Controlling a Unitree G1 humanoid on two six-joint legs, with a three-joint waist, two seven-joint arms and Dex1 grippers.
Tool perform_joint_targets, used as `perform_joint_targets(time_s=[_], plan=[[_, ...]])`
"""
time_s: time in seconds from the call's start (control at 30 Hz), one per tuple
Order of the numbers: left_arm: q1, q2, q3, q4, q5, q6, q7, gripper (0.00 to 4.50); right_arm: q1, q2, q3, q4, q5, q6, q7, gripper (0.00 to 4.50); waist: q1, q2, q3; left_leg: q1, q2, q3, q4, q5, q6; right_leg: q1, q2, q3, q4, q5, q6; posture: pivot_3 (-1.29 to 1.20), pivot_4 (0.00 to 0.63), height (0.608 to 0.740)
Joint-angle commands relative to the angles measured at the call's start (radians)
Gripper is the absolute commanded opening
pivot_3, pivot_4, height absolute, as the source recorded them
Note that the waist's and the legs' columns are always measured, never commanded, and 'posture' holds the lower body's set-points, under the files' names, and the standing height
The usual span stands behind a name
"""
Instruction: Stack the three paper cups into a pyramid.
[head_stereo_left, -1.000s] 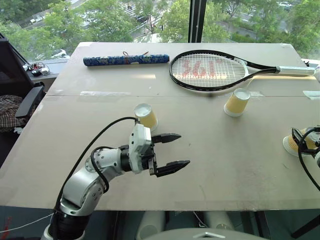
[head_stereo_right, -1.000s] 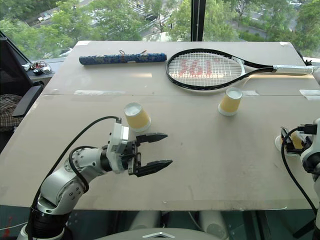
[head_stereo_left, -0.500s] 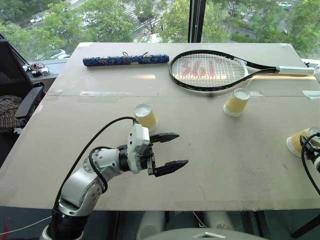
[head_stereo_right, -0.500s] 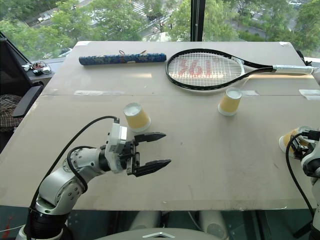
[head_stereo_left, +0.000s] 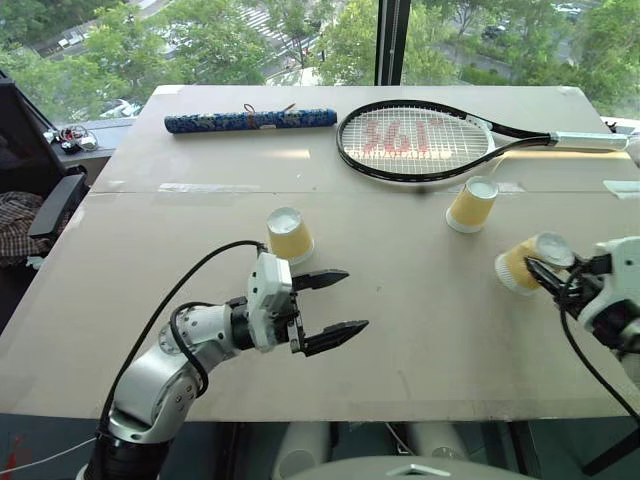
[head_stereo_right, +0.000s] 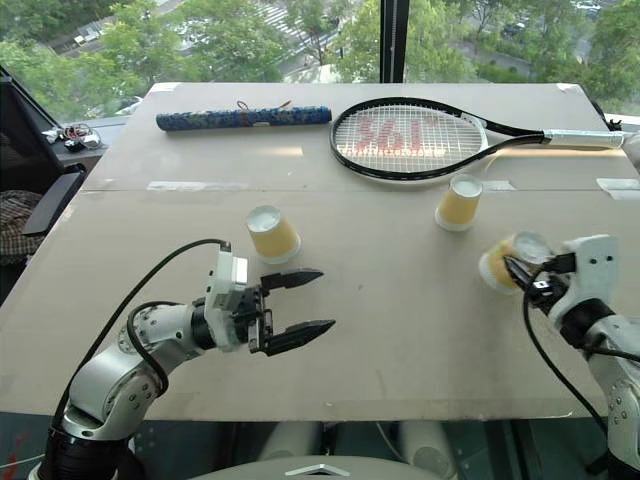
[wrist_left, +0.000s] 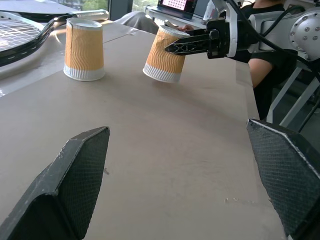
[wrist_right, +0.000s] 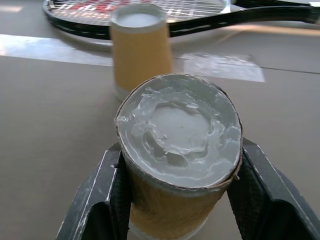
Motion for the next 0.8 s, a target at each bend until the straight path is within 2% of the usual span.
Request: perform_joint_targets(time_s=[0.03,0.2,0.5,0.53,0.67,0.8], plan=[[0.023,0.012,0.026,-0.061,-0.005,-0.009,0.019,4.5,-0.091,-0.01,0.143,0.001,-0.052,-0.051,-0.004,1.88,0.001,0.0,0.0,0.0,0.0,0.0,0.0,0.0,0.0,0.0,0.0,0.0,0.0,0.0,0.0,0.0,0.15,0.74],[0.06,0.018,0.047,-0.1,-0.003,-0.008,0.056,4.5,-0.225,0.009,0.293,0.077,-0.102,-0.076,-0.005,1.88,0.005,0.0,0.0,-0.001,0.0,-0.001,0.0,0.0,-0.001,-0.001,0.0,-0.001,-0.001,0.0,0.0,0.0,0.15,0.74],[0.143,0.021,0.077,-0.188,-0.015,0.005,0.132,4.5,-0.331,0.011,0.436,0.159,-0.128,-0.095,0.054,1.88,0.004,-0.001,0.0,-0.006,0.0,-0.001,0.0,0.002,-0.004,-0.006,-0.001,-0.001,-0.001,0.0,0.0,0.0,0.15,0.74],[0.152,0.02,0.078,-0.197,-0.017,0.006,0.138,4.5,-0.342,0.01,0.449,0.178,-0.137,-0.099,0.059,2.87,0.004,-0.001,0.0,-0.006,0.0,-0.001,0.0,0.002,-0.004,-0.006,-0.001,-0.001,-0.001,0.0,0.0,0.0,0.15,0.74],[0.16,0.023,0.084,-0.204,-0.024,0.01,0.151,4.5,-0.372,-0.007,0.433,0.176,-0.134,-0.131,0.087,4.44,0.005,-0.001,0.0,-0.005,0.0,-0.001,0.0,0.001,-0.001,-0.006,-0.001,-0.001,0.0,0.0,0.0,0.0,0.15,0.74],[0.161,0.025,0.087,-0.204,-0.029,0.011,0.154,4.5,-0.386,-0.044,0.318,0.107,-0.026,-0.137,0.156,4.44,0.006,-0.001,0.0,-0.006,0.0,-0.001,0.0,0.001,-0.001,-0.006,-0.001,-0.001,0.0,0.0,0.0,0.0,0.15,0.74]])
